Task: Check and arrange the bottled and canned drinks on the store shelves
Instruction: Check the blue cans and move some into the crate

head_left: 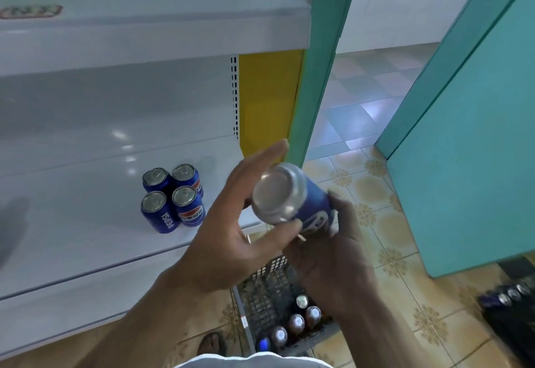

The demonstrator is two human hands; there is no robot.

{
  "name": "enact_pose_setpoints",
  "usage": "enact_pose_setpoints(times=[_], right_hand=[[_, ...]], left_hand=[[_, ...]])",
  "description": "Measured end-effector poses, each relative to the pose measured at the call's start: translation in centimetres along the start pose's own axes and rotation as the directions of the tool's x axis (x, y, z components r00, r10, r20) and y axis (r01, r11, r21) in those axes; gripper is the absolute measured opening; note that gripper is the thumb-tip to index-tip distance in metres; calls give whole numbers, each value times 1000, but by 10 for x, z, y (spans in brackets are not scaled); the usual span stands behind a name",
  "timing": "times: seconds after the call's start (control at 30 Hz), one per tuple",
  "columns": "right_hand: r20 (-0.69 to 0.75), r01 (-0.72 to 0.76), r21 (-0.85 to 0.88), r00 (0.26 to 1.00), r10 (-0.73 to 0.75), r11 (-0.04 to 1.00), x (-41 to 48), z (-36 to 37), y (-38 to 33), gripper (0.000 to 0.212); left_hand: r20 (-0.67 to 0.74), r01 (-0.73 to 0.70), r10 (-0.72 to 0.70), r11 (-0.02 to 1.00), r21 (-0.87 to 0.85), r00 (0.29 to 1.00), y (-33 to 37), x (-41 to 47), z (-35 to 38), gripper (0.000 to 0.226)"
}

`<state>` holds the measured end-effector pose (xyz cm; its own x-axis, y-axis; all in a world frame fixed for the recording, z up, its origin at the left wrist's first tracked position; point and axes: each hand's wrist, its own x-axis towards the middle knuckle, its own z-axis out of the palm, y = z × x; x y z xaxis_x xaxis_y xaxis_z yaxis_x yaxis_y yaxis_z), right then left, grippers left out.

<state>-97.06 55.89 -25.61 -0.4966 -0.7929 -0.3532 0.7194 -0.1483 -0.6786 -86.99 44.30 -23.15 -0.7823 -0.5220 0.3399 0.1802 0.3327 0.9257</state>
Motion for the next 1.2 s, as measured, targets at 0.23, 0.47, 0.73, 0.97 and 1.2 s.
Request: enact_pose_setpoints(times=[0.23,0.47,0.73,0.97,1.2], right_hand=[[156,415,-615,898,-412,671,-3,3,-17,62],[175,388,-666,911,-372,637,0,-2,-16,59],[121,338,-675,927,-354,656,1,-8,-18,48],[196,428,-663,891,-409,614,4,-9,-15,55],[265,476,-638,873,-409,605,0,-8,-12,67]], left_hand=[[-173,431,-557,773,-465,812,-8,1,11,45],[-39,428,-539,709,-561,841,-4,2,3,39],[-71,421,-535,732,-536,842,-6,0,4,44],[-76,452,-592,685,-571,802,-7,-6,8,47],[-112,442,-571,732,-518,813,-4,-5,8,53]])
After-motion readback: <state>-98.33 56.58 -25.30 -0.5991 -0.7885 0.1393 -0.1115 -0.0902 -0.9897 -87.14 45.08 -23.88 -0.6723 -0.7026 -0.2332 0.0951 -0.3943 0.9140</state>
